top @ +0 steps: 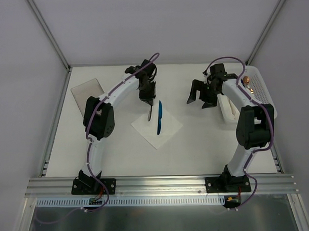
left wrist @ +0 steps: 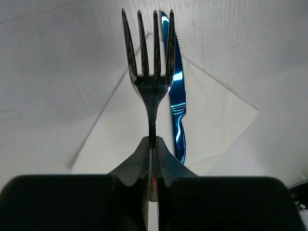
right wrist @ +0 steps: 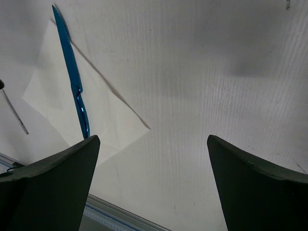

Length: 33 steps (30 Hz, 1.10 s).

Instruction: Place the utensils on the paper napkin and roll it up

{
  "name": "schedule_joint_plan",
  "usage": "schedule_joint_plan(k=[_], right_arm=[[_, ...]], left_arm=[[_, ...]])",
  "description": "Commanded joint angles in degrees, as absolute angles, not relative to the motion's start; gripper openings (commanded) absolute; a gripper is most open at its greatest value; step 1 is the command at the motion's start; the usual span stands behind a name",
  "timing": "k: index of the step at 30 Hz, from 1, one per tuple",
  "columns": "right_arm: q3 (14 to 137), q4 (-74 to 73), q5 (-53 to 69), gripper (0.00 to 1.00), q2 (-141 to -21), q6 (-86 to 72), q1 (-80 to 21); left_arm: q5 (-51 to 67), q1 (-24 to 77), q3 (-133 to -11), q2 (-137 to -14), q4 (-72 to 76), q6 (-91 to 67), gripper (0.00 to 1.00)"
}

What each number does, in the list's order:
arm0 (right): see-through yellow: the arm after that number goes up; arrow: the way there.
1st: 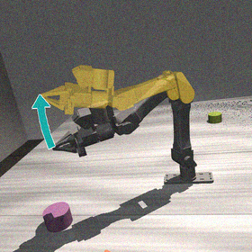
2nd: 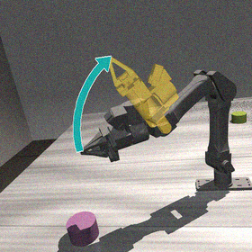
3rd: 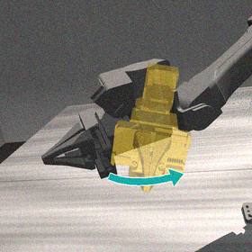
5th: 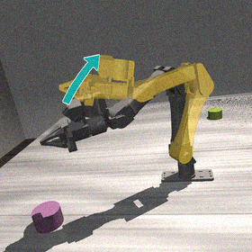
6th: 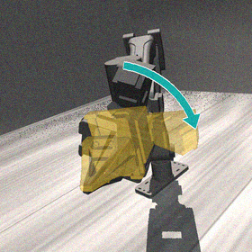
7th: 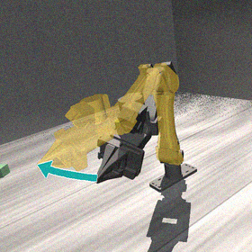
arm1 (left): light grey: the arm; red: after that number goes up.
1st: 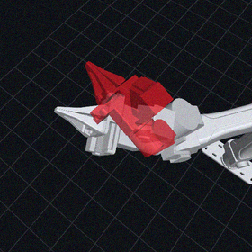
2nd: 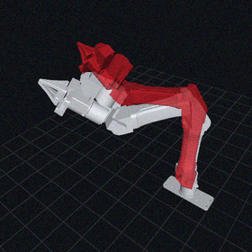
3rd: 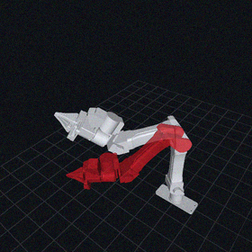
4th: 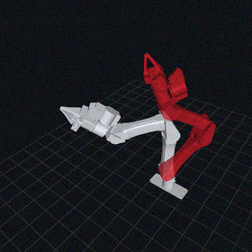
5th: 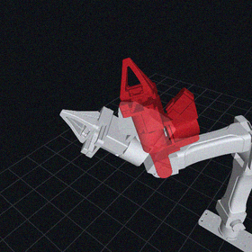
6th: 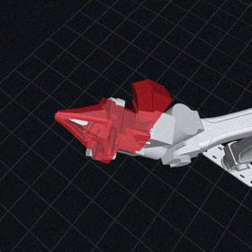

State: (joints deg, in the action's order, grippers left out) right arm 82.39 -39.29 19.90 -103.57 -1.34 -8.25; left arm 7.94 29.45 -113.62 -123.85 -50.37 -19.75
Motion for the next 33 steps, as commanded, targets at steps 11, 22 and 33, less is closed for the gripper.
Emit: schedule_joint_plan(k=[11,22,33], right_arm=[[82.09,-39.29,19.42,0.99,-100.28,-1.23,-8.44],[81.91,-39.29,19.16,0.99,-100.46,-1.23,-8.35],[81.91,-39.29,18.90,0.99,-100.63,-1.14,-8.35]], left_arm=[[5.11,34.45,-111.10,-127.00,-50.54,-28.29,0.00],[2.55,35.33,-105.12,-125.59,-47.99,-32.26,0.00],[3.25,35.51,-105.29,-126.30,-47.28,-32.34,0.00]])
